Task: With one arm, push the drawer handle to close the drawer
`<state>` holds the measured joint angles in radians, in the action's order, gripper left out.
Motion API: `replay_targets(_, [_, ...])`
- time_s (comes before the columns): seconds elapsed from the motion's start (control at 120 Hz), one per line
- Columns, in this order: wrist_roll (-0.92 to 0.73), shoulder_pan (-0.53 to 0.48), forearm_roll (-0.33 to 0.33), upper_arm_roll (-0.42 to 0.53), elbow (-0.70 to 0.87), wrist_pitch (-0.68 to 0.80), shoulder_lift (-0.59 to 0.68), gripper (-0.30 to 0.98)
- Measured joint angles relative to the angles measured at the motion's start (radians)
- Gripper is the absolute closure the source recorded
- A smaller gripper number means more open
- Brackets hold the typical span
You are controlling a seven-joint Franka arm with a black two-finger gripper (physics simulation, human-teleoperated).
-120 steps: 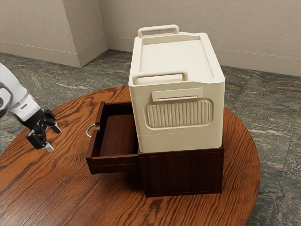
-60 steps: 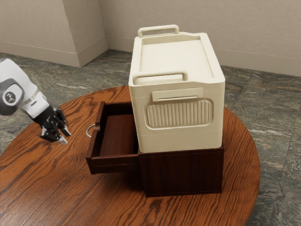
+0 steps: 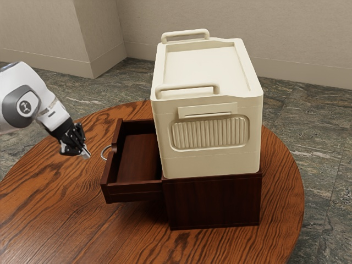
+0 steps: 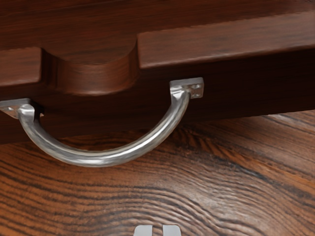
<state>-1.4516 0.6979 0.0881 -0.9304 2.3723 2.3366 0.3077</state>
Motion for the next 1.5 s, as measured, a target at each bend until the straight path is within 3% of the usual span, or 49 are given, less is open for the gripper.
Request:
replay_targets(0.925, [0.019, 0.117, 0.054, 0.002, -0.067, 0.051, -0.134, 0.79])
replay_targets(1.5, [0.022, 0.162, 0.205, 0.013, -0.184, 0.054, -0.338, 0.79])
